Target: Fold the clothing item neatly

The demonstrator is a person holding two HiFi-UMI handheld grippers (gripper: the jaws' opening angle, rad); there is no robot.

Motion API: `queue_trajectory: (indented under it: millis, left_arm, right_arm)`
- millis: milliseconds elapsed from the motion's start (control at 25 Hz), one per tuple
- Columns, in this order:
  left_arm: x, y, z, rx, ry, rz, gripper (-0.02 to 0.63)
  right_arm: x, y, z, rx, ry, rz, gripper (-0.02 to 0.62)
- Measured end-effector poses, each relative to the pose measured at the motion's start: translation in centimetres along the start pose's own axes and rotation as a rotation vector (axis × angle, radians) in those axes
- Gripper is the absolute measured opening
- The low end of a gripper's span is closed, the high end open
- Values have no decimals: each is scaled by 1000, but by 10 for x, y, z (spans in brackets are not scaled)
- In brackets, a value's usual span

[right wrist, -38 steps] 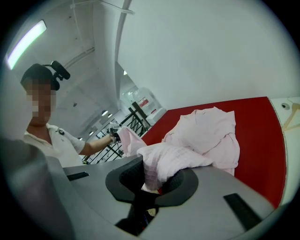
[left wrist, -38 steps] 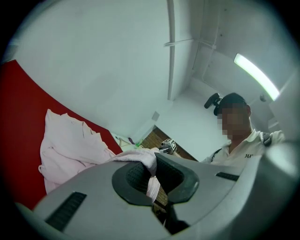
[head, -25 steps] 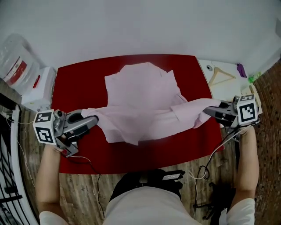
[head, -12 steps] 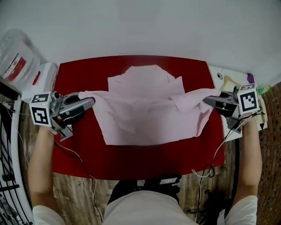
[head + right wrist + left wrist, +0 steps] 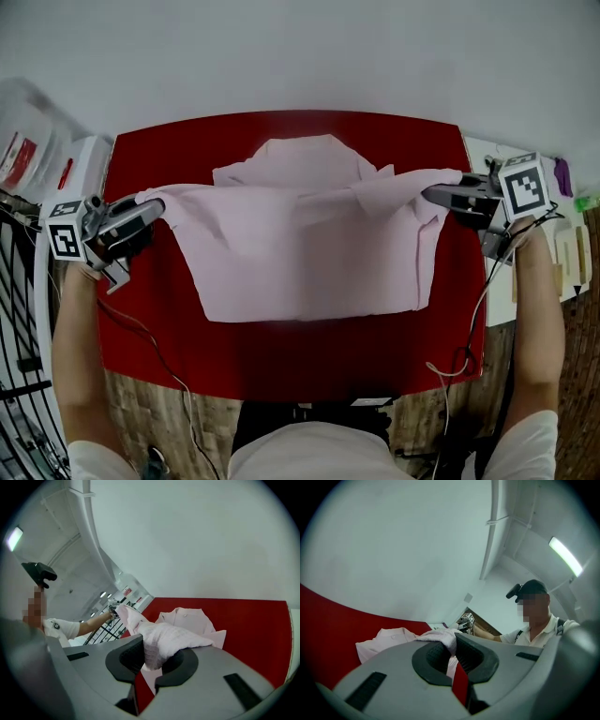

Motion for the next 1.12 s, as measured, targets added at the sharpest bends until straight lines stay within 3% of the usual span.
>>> queue_trajectory:
  millis: [320, 600, 840, 1120]
  left_arm:
    - [20, -8, 75, -24, 133, 0, 11]
    - [63, -16, 179, -72, 309, -31, 11]
    - [95, -18, 218, -150, 406, -48, 12]
    - [110, -18, 253, -212, 457, -18, 12]
  right_arm:
    - [-12, -30, -60, 45, -106, 36, 54]
    - [-38, -89, -145, 105, -263, 18, 54]
    - [-33, -124, -182, 146, -396, 25, 55]
    - [-36, -145, -218, 185, -442, 25, 55]
Point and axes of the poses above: the fingertips, and each gripper's own axes: y backward along the fingers, z to its left, x out of its underside, the point moved 6 cm from there along y, backward along the fingers, and after that the axes turned 12 degrees about -y, right-handed, at the moved point
